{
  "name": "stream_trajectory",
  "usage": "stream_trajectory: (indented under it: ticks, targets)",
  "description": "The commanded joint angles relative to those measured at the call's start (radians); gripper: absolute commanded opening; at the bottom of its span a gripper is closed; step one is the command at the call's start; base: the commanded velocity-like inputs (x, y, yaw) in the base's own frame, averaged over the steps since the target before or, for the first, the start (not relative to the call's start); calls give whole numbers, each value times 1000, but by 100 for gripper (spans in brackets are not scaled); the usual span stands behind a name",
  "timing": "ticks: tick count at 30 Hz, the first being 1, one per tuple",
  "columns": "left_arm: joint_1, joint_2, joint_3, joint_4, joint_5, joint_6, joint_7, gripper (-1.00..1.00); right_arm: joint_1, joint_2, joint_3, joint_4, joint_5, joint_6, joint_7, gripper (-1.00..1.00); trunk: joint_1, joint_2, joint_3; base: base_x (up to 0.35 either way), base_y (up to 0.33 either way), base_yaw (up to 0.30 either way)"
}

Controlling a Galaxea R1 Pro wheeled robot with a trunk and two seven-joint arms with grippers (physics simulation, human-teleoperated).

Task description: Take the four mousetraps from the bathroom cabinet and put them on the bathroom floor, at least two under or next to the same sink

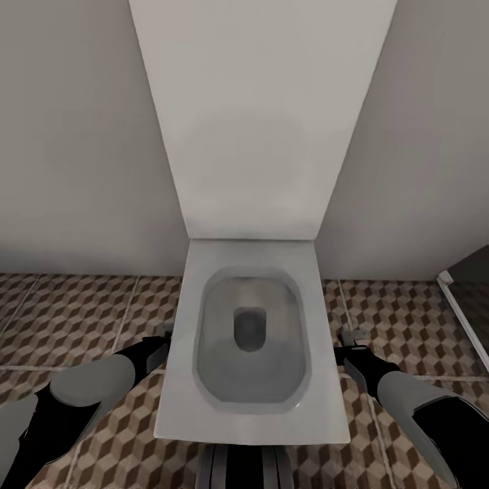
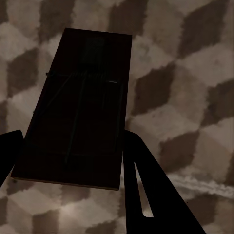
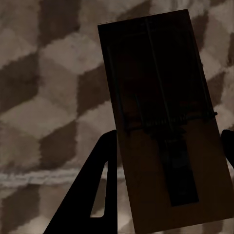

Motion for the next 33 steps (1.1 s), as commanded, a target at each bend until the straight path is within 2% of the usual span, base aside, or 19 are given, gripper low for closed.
stream_trajectory:
  ticks: [1,17,33]
  targets:
    - [0,0,0,0,-2,1,-2,-100,0,0,0,0,-2,-1,1,-100,0,0,-2,0,0,0]
    - [1,0,-1,-6,-2,0,-2,-100,0,1,0,-2,-2,0,-7,-100,0,0,-26,0,0,0]
    - [2,-1,-1,-8,-4,1,-2,-100,0,1,1,-5,0,-3,-12,-100,0,0,-28,0,0,0]
